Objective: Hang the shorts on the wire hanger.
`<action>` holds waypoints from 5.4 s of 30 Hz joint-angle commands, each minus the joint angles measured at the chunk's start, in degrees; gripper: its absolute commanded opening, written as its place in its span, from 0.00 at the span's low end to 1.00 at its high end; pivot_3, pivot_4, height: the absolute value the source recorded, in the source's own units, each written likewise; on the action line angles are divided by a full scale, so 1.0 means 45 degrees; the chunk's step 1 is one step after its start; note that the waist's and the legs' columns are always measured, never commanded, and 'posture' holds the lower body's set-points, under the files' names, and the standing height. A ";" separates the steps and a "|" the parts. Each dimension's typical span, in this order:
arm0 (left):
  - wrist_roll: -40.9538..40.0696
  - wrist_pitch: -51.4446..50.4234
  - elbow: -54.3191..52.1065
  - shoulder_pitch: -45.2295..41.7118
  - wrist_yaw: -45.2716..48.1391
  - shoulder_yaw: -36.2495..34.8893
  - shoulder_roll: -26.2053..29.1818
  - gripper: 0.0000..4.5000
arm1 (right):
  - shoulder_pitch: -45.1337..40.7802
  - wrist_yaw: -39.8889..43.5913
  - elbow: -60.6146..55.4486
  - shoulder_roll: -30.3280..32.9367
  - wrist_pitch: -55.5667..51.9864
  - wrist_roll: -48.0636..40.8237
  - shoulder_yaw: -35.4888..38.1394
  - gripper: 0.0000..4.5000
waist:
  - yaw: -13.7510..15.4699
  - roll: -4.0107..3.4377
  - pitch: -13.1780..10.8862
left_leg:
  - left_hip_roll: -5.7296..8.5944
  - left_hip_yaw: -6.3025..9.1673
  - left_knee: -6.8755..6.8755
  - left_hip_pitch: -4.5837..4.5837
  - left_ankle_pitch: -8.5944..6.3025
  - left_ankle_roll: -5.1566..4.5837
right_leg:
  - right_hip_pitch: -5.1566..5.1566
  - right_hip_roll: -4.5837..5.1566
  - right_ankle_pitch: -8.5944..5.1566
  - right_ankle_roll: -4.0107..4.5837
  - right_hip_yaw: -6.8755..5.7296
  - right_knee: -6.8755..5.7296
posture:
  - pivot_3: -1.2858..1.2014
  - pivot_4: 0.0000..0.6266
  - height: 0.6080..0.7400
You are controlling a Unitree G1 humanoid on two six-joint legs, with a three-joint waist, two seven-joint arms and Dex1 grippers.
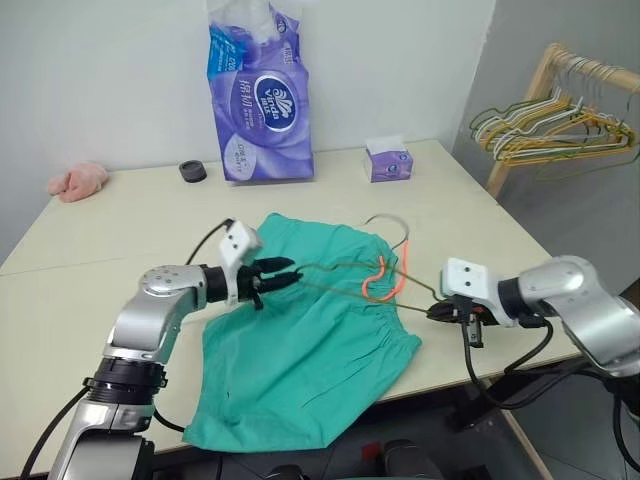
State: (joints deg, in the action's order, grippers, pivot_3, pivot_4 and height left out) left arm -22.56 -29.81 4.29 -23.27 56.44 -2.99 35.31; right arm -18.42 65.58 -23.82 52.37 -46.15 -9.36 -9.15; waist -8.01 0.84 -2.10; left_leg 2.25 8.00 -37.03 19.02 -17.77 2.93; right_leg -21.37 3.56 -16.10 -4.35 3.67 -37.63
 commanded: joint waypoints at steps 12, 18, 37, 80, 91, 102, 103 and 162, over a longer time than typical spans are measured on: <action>-0.1410 -0.1539 -0.0703 0.1155 0.1588 -0.0749 0.1634 0.38 | 0.6557 -0.2221 -0.1461 -0.0845 -0.3811 -0.2893 0.6473 0.00 | 0.0134 0.0017 -0.0006 | 0.0011 -0.0041 -0.0010 -0.0006 -0.0005 0.0001 | 0.0025 0.0004 -0.0019 -0.0035 -0.0003 0.0001 | 0.43 0.00 1.00; -0.1363 -0.1600 -0.0593 0.0845 0.1625 -0.0499 0.1621 0.38 | 0.7028 -0.2824 -0.1437 -0.0966 -0.3775 -0.3296 0.6284 0.00 | -0.0047 0.0013 -0.0005 | -0.0004 -0.0049 0.0003 -0.0010 -0.0008 0.0000 | 0.0016 -0.0014 -0.0022 -0.0034 0.0003 0.0001 | 0.42 0.00 1.00; -0.1352 -0.1353 -0.1097 0.1481 0.1323 -0.0670 0.1690 0.38 | 0.5499 -0.2891 0.0557 0.0126 -0.3415 -0.4250 0.5293 0.00 | 0.0029 0.0021 -0.0013 | 0.0001 -0.0037 0.0000 -0.0007 -0.0011 -0.0002 | 0.0015 -0.0005 -0.0019 -0.0029 0.0016 0.0005 | 0.44 0.00 1.00; -0.1329 -0.0839 -0.1172 0.1595 0.0834 -0.0699 0.1365 0.38 | -0.2297 -0.3242 0.5417 -0.2981 -0.6233 -0.5305 0.0399 0.00 | 0.0026 0.0012 -0.0022 | 0.0005 -0.0023 0.0001 -0.0001 -0.0015 -0.0007 | -0.0002 0.0005 -0.0015 -0.0024 0.0017 0.0001 | 0.46 0.00 1.00; -0.1463 -0.0739 -0.0920 0.1263 -0.0031 -0.1214 0.0892 0.38 | -0.2900 -0.5533 0.4150 -0.4975 -0.5206 -0.4949 0.1698 0.00 | 0.0057 0.0009 -0.0024 | 0.0011 -0.0009 -0.0003 0.0006 -0.0015 -0.0006 | -0.0021 0.0041 -0.0013 -0.0024 0.0022 -0.0019 | 0.47 0.00 1.00; -0.1647 -0.0710 -0.0143 0.0061 -0.0974 -0.1801 0.0299 0.76 | -0.1595 -0.6877 0.2613 -0.5221 -0.3223 -0.3899 0.1262 0.00 | 0.0013 0.0012 -0.0022 | 0.0016 -0.0013 -0.0002 0.0005 -0.0015 -0.0006 | -0.0027 0.0058 -0.0013 -0.0027 0.0030 -0.0024 | 0.46 0.00 1.00; -0.1700 -0.0714 -0.0188 -0.0044 -0.0894 -0.1810 0.0347 0.83 | -0.1545 -0.6799 0.2519 -0.5111 -0.2764 -0.3662 0.1029 0.00 | 0.0011 0.0012 -0.0022 | 0.0017 -0.0015 -0.0004 0.0006 -0.0015 -0.0006 | -0.0027 0.0058 -0.0011 -0.0029 0.0030 -0.0024 | 0.46 0.00 1.00; 0.2843 0.4712 0.2423 -0.3258 0.6419 0.2929 0.1996 0.00 | -0.1678 -0.1975 0.1211 -0.1296 0.5620 0.1654 -0.1979 0.21 | -0.0018 0.0019 -0.0029 | 0.0021 -0.0011 -0.0008 0.0010 -0.0015 -0.0006 | -0.0026 0.0006 -0.0014 -0.0031 0.0017 -0.0018 | 0.45 0.00 1.00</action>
State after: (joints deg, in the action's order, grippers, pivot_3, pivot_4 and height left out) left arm -9.04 -8.48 16.10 -37.45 85.67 11.58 43.82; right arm -25.28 55.44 -18.66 44.96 -22.87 -2.38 -21.91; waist -8.09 0.92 -2.23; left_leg 2.35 7.93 -37.08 19.06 -17.84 2.90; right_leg -21.48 3.59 -16.17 -4.48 3.75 -37.70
